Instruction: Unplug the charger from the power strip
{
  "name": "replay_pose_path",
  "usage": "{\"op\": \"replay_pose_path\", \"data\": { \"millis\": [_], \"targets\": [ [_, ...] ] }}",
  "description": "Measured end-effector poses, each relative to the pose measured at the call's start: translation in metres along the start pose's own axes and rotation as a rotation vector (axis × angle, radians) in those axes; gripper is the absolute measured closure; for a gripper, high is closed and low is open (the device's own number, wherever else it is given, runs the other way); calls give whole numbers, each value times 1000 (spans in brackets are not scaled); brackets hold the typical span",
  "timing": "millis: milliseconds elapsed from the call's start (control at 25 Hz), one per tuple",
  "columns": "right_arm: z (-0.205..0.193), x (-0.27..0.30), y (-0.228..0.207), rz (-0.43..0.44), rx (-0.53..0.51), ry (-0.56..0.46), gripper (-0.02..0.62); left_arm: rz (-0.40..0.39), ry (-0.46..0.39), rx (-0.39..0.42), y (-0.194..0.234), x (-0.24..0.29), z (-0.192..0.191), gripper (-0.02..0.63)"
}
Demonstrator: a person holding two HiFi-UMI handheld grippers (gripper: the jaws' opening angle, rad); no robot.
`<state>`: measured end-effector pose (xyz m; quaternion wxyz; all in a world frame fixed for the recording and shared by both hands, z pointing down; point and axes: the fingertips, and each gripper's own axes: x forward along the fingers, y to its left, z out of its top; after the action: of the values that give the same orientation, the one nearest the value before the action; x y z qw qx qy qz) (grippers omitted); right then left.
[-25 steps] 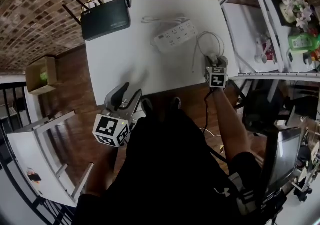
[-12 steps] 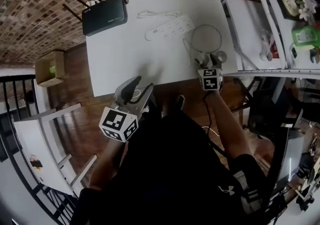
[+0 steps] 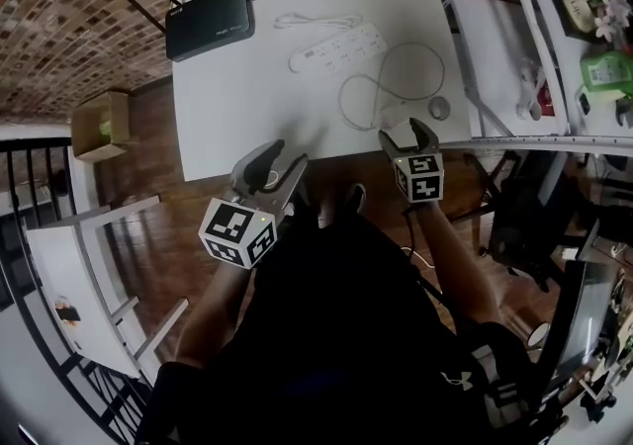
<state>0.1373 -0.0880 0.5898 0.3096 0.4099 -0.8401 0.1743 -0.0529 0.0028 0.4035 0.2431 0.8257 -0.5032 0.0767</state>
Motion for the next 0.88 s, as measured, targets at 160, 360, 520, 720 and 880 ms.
{"op": "replay_pose_path", "data": {
  "millis": [160,360,520,720,880],
  "targets": [
    [39,-32,0,39,166,-132,339,-19,6,3,0,6,-2,423],
    [98,-96,2,87,340,-353,584,-31,-11,21,1,9,6,464],
    [114,-122,1,78,331,-394,584,-53,-22,39,-2,13,13,466],
    [126,-140,0,51,307,-440,584,-78,-19,84,-10,19,14,465],
    [128,-146,2,48,284,-453,584,-95,-17,68,-18,24,13,465]
  ]
}}
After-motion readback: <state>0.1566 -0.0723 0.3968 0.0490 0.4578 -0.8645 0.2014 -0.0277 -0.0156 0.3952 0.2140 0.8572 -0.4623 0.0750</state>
